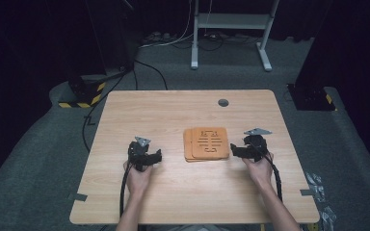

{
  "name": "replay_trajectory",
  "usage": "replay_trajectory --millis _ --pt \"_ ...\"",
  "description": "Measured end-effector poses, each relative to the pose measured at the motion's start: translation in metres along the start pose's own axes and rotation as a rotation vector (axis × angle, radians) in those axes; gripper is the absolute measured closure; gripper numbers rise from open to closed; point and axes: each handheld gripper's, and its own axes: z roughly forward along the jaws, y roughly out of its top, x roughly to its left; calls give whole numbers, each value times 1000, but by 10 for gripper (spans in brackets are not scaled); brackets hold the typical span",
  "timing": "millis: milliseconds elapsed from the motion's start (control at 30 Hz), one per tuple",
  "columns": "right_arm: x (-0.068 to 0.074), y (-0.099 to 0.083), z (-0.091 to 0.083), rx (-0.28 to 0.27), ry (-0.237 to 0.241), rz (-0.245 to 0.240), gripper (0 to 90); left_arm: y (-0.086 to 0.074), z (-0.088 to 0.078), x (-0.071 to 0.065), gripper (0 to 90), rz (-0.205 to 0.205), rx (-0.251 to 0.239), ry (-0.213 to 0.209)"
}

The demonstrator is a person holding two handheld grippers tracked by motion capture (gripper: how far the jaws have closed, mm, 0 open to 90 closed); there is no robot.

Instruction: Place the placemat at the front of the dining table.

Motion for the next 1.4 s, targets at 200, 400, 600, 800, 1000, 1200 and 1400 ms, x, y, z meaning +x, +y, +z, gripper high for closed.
replay_trajectory --millis 200,400,600,800,1000,1200,1400 --pt "10 6 10 16 0 -23 178 0 0 0 202 -6 -1 0" --pt "10 3 21 58 0 -21 178 0 0 0 203 -6 -1 0" --pt "11 1 26 53 -17 -28 178 0 0 0 202 -6 -1 0" --pt "11 1 26 57 -5 -22 187 0 0 0 202 -6 -1 0" --pt "13 1 27 49 -8 -29 195 0 0 0 202 -1 0 0" --pt "13 0 27 46 -5 -30 198 0 0 0 203 0 0 0" --pt "12 0 28 42 4 -30 197 0 0 0 202 1 0 0"
